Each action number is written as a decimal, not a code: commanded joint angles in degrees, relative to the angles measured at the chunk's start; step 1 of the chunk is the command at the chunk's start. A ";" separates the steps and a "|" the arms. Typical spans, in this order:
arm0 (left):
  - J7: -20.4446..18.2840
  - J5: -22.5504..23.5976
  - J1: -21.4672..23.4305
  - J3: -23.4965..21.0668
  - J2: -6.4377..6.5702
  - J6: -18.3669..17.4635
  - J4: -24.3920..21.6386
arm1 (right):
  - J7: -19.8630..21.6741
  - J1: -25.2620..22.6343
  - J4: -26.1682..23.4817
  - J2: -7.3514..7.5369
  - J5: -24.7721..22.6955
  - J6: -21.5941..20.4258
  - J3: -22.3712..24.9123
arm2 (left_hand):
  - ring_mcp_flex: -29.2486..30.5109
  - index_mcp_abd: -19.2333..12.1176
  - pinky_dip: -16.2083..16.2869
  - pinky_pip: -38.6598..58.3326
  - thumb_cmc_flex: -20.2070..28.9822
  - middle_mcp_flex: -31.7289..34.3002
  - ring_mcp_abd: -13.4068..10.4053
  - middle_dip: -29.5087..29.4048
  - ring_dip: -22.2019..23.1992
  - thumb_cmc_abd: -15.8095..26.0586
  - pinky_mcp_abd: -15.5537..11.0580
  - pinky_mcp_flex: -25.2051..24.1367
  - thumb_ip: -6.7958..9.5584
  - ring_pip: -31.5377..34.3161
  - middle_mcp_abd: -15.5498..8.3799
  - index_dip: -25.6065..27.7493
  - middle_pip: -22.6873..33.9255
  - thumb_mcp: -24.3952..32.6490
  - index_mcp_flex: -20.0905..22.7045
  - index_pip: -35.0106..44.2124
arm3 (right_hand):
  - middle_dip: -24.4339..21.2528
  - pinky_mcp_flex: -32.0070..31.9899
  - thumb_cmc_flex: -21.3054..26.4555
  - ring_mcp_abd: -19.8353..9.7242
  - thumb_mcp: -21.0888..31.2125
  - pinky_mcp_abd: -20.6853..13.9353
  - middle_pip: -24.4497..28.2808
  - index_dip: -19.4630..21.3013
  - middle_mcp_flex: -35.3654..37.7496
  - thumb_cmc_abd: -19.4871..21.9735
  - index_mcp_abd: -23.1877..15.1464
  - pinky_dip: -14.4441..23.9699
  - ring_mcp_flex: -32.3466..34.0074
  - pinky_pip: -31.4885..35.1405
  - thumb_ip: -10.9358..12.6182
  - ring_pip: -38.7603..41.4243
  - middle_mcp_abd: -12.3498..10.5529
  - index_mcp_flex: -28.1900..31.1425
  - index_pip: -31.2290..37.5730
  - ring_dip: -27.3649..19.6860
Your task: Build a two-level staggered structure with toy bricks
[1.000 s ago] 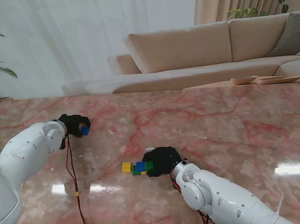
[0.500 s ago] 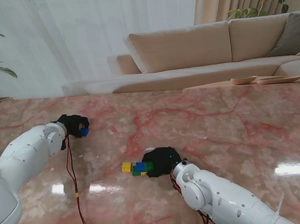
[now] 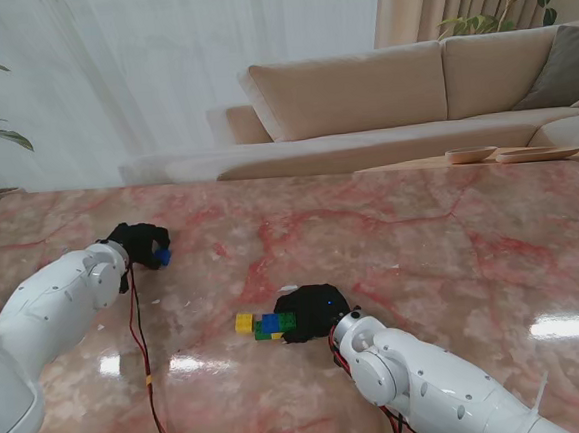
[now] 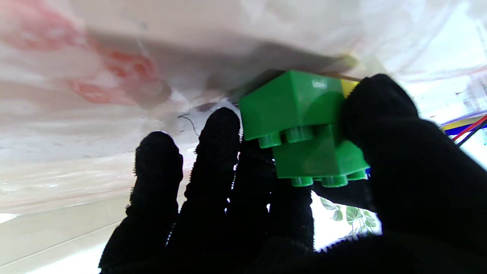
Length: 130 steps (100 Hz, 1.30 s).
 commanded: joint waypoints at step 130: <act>-17.25 13.50 33.11 -38.06 8.35 8.25 -56.43 | -4.66 0.43 3.73 -1.08 -1.92 2.27 -2.21 | 9.55 -3.37 0.25 1.81 1.29 28.21 1.07 8.38 -1.02 1.77 4.79 1.05 -1.32 -0.30 2.59 -10.54 0.82 -1.54 16.61 4.50 | -0.12 0.20 2.93 -2.12 0.33 -0.48 -0.54 -0.65 1.13 1.24 -2.67 -0.02 0.72 1.46 -0.77 0.58 -0.82 0.34 2.01 1.08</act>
